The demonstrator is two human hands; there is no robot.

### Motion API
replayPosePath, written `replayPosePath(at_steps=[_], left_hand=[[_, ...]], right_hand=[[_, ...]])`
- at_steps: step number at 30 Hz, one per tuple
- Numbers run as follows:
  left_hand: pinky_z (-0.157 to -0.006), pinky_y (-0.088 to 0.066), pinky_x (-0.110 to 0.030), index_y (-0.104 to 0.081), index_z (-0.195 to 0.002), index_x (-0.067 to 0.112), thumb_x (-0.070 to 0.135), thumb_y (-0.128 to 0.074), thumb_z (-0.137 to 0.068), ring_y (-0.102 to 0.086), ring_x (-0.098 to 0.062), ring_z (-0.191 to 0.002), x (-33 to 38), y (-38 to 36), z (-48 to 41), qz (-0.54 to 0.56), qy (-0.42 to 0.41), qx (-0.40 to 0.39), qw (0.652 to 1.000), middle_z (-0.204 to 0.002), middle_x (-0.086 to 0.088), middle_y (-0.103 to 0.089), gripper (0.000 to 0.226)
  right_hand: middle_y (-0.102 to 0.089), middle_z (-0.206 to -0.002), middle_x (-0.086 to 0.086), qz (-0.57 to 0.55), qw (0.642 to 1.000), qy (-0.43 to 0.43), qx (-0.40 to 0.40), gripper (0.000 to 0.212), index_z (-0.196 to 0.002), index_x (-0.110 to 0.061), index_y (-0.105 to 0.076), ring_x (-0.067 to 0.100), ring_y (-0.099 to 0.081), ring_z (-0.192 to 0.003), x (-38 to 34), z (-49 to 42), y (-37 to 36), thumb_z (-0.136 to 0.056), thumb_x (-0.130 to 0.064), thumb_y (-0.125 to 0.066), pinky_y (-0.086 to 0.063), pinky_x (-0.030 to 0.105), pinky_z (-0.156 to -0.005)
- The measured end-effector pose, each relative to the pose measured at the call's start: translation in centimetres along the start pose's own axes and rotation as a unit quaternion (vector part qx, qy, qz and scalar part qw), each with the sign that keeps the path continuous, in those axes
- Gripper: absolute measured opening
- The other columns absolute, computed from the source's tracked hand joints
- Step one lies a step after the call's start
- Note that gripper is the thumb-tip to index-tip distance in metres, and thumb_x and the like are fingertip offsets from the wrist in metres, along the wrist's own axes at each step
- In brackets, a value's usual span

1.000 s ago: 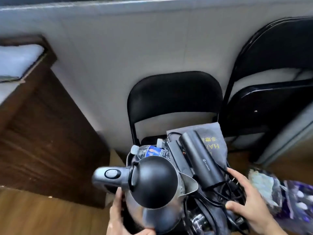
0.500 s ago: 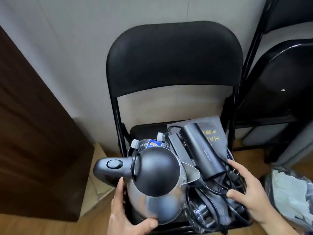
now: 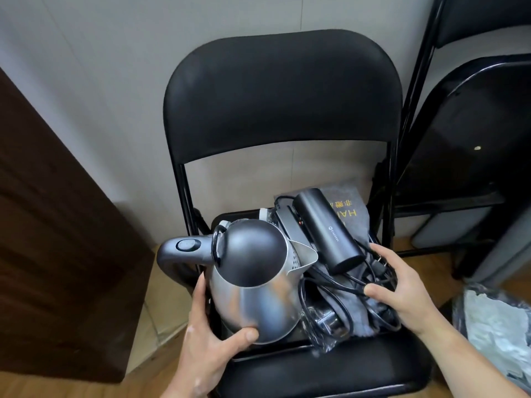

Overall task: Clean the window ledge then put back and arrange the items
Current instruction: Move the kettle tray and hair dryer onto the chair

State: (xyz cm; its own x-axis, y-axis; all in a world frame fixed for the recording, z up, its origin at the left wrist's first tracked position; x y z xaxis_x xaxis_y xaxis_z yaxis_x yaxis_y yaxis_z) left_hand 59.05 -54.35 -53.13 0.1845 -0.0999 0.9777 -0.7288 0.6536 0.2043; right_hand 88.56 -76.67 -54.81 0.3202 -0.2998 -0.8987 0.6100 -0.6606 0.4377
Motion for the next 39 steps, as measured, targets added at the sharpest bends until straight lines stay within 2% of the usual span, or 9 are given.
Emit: replayPosePath(at_steps=[4, 9, 17, 25, 29, 31, 34, 37, 39], left_hand=[[-0.117, -0.039, -0.042, -0.023, -0.156, 0.045, 0.082, -0.084, -0.027, -0.049, -0.014, -0.138, 0.1, 0.0, -0.7, -0.024, 0.009, 0.003, 1.0, -0.15, 0.011, -0.052, 0.147], [-0.117, -0.038, -0.05, -0.022, -0.15, 0.06, 0.079, -0.087, -0.031, -0.048, -0.012, -0.139, -0.3, 0.2, -1.4, -0.035, 0.012, 0.007, 0.999, -0.15, 0.016, -0.051, 0.138], [-0.118, -0.039, -0.047, -0.027, -0.154, 0.05, 0.08, -0.086, -0.032, -0.051, -0.009, -0.137, -0.1, 0.4, -1.9, -0.031, -0.001, -0.007, 0.999, -0.146, 0.017, -0.056, 0.138], [-0.118, -0.037, -0.042, -0.024, -0.153, 0.054, 0.08, -0.085, -0.034, -0.047, -0.007, -0.139, 0.1, 0.8, -2.1, -0.045, 0.012, -0.029, 0.998, -0.146, 0.018, -0.055, 0.137], [-0.116, -0.036, -0.035, -0.019, -0.156, 0.05, 0.081, -0.085, -0.033, -0.044, -0.006, -0.141, 0.1, 1.3, -2.3, -0.057, 0.045, -0.062, 0.995, -0.149, 0.015, -0.052, 0.143], [-0.118, -0.036, -0.038, -0.017, -0.155, 0.056, 0.075, -0.089, -0.039, -0.046, -0.007, -0.14, 0.4, 2.0, -2.4, -0.054, 0.068, -0.099, 0.991, -0.15, 0.014, -0.052, 0.138], [-0.115, -0.04, -0.038, -0.016, -0.145, 0.068, 0.082, -0.086, -0.033, -0.049, -0.016, -0.137, 2.4, 3.6, -2.0, -0.064, 0.128, -0.142, 0.979, -0.149, 0.009, -0.047, 0.133], [-0.104, -0.04, -0.026, -0.026, -0.147, 0.053, 0.092, -0.076, -0.025, -0.05, -0.013, -0.131, 5.9, 5.8, -0.8, -0.084, 0.185, -0.157, 0.966, -0.13, 0.01, -0.054, 0.138], [-0.105, -0.042, -0.027, -0.032, -0.151, 0.047, 0.092, -0.076, -0.031, -0.05, -0.012, -0.134, 8.8, 7.6, 0.3, -0.112, 0.211, -0.169, 0.956, -0.137, 0.005, -0.058, 0.136]], right_hand=[[-0.055, -0.143, -0.008, -0.006, 1.0, -0.001, -0.005, 0.102, -0.143, -0.042, -0.046, 0.015, -0.047, -0.136, 0.5, -0.7, -0.1, -0.054, -0.08, -0.078, -0.036, 0.053, -0.114], [-0.055, -0.143, -0.005, -0.019, 1.0, -0.003, -0.003, 0.101, -0.142, -0.045, -0.046, 0.016, -0.048, -0.136, 1.0, -1.1, -0.2, -0.053, -0.079, -0.079, -0.036, 0.053, -0.114], [-0.054, -0.144, -0.006, -0.009, 1.0, -0.004, -0.004, 0.093, -0.138, -0.057, -0.043, 0.017, -0.045, -0.138, 0.5, -1.2, -0.2, -0.054, -0.082, -0.077, -0.033, 0.054, -0.116], [-0.053, -0.144, -0.008, 0.008, 1.0, -0.018, -0.003, 0.089, -0.134, -0.062, -0.042, 0.015, -0.044, -0.138, 0.0, -0.8, -0.2, -0.054, -0.084, -0.074, -0.032, 0.05, -0.117], [-0.05, -0.146, -0.012, 0.028, 0.998, -0.048, -0.04, 0.099, -0.139, -0.056, -0.039, 0.008, -0.042, -0.139, -1.4, -0.6, 0.3, -0.052, -0.085, -0.073, -0.031, 0.042, -0.118], [-0.049, -0.147, -0.017, 0.029, 0.995, -0.073, -0.066, 0.101, -0.141, -0.054, -0.039, 0.005, -0.042, -0.139, -2.3, -0.4, 1.0, -0.051, -0.082, -0.076, -0.031, 0.04, -0.118], [-0.045, -0.15, -0.014, 0.037, 0.987, -0.123, -0.101, 0.095, -0.137, -0.065, -0.038, 0.012, -0.041, -0.141, -4.2, 0.5, 2.4, -0.052, -0.08, -0.08, -0.036, 0.049, -0.116], [-0.041, -0.148, -0.013, 0.079, 0.977, -0.166, -0.108, 0.098, -0.134, -0.066, -0.034, 0.009, -0.037, -0.138, -8.4, 1.8, 4.1, -0.046, -0.089, -0.073, -0.042, 0.046, -0.111], [-0.038, -0.145, -0.015, 0.108, 0.973, -0.171, -0.112, 0.108, -0.141, -0.058, -0.032, 0.005, -0.035, -0.135, -12.5, 2.7, 5.2, -0.045, -0.092, -0.069, -0.04, 0.042, -0.111]])
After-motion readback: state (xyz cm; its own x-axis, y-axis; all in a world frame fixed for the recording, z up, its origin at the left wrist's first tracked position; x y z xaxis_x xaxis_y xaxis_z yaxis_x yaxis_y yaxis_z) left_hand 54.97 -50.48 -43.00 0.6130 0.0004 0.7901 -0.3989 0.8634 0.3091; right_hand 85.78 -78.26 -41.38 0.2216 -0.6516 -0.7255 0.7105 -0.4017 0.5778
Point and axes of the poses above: each hand's wrist, its own z-axis away from the middle knuckle, its own y-axis out of the back of the hand, x = y × z, the point moved 3 cm from there along -z, towards the middle knuckle
